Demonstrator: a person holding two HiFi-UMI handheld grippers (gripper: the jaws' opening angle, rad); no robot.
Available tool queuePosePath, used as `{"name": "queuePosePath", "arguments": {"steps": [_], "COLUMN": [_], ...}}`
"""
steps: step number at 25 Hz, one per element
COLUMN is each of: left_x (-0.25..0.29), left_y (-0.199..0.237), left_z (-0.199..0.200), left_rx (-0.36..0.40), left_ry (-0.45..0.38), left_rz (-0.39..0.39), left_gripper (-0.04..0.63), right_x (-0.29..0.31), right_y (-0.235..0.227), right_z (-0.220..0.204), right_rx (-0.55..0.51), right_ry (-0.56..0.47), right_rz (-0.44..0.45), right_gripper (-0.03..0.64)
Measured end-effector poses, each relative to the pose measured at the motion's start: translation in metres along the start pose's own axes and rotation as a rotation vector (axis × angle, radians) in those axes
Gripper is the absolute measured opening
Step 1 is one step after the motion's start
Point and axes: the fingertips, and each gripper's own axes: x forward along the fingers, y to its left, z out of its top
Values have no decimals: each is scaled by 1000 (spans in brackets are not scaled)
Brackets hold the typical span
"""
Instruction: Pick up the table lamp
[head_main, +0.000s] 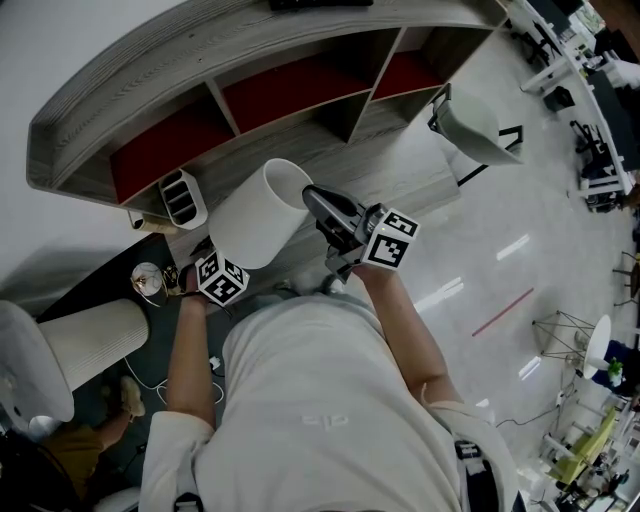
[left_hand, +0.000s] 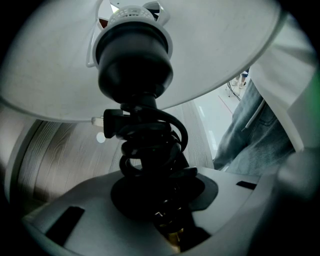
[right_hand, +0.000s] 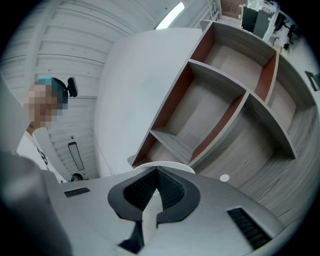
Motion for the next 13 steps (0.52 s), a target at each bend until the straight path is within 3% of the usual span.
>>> {"name": "queuePosePath", "arguments": {"steps": [13], "left_x": [2], "left_y": [-1], "left_z": [1], "left_rx": [-5], "left_ry": [6], "left_rz": [-4], "left_gripper": [120], "right_x": [-4], "right_y": [-2], "right_z": [0], "right_rx": [6], "right_ry": [4], "right_rz": [-7], "right_gripper": [29]}}
